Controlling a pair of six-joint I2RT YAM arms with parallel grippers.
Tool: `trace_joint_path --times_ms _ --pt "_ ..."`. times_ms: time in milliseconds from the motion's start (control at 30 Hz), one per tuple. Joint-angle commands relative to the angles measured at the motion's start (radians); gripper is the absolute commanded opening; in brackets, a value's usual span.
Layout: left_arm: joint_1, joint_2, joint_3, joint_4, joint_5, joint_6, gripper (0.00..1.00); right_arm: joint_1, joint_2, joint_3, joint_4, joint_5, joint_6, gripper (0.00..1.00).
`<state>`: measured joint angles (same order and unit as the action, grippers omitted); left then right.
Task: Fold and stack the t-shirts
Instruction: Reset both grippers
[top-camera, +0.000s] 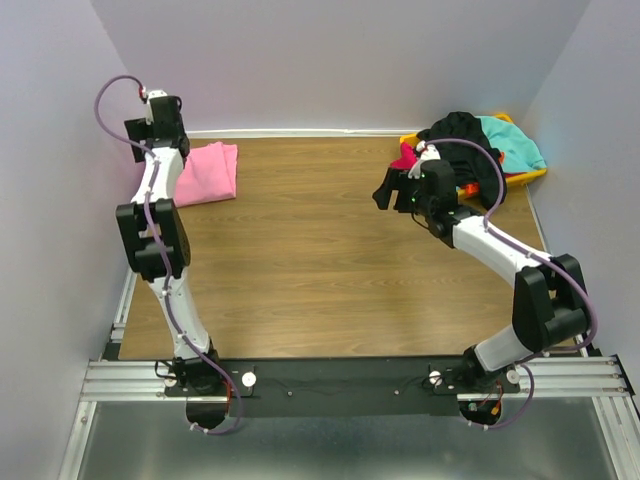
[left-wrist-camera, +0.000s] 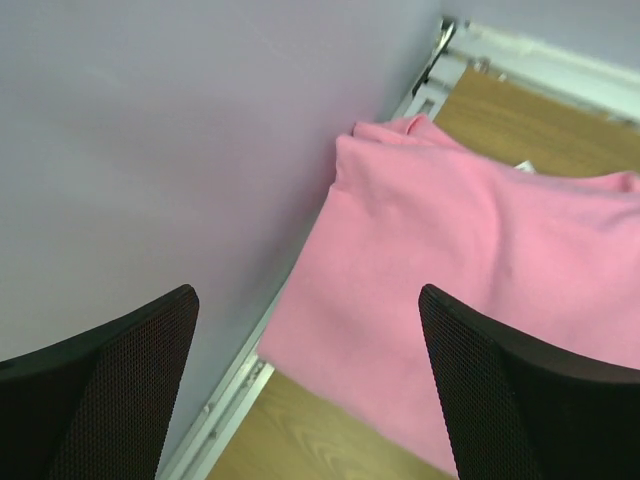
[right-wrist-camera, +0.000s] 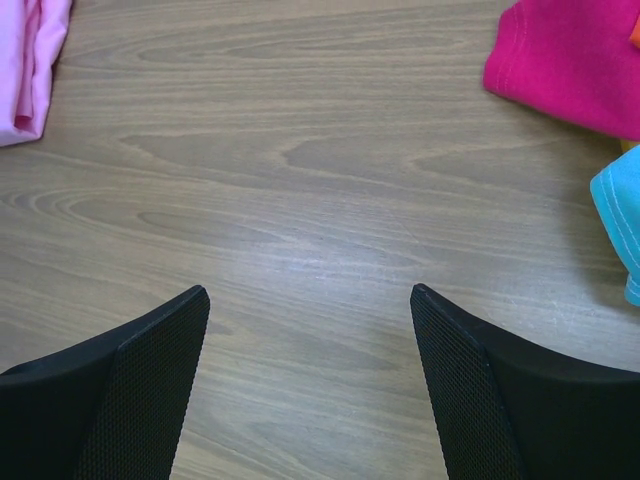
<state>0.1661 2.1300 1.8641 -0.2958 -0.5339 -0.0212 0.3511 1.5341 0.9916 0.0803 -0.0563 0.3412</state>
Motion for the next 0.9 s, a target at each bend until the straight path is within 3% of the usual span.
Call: trace_joint_path --times_ms 0,300,400,500,633,867 --pt "-0.072 -0.182 -0.048 0.021 -0.043 -0.066 0.98 -0.009 -0.043 -0.025 0.003 0.006 -0.010 0.88" --pt "-0.332 -0.577 -0.442 0.245 -0.020 -0.137 0.98 -0.008 -0.086 -0.044 0.013 0.044 -0.010 0.90" --pt "-0.393 -0.756 -0.670 0.365 0.108 -0.207 0.98 -0.008 -0.103 -0.059 0.016 0.090 -0.016 0.89" --pt "-0.450 -0.858 -0.840 0.478 0.143 -0.233 0.98 -0.009 -0.123 -0.082 0.024 0.125 -0.015 0.90" --pt "-0.517 -0.998 -0.972 0.538 0.126 -0.255 0.98 -0.009 -0.158 -0.120 0.035 0.150 -0.001 0.90" --pt "-0.574 -1.099 -1.088 0.561 0.173 -0.235 0.98 -0.008 -0.209 -0.194 0.067 0.184 0.041 0.89"
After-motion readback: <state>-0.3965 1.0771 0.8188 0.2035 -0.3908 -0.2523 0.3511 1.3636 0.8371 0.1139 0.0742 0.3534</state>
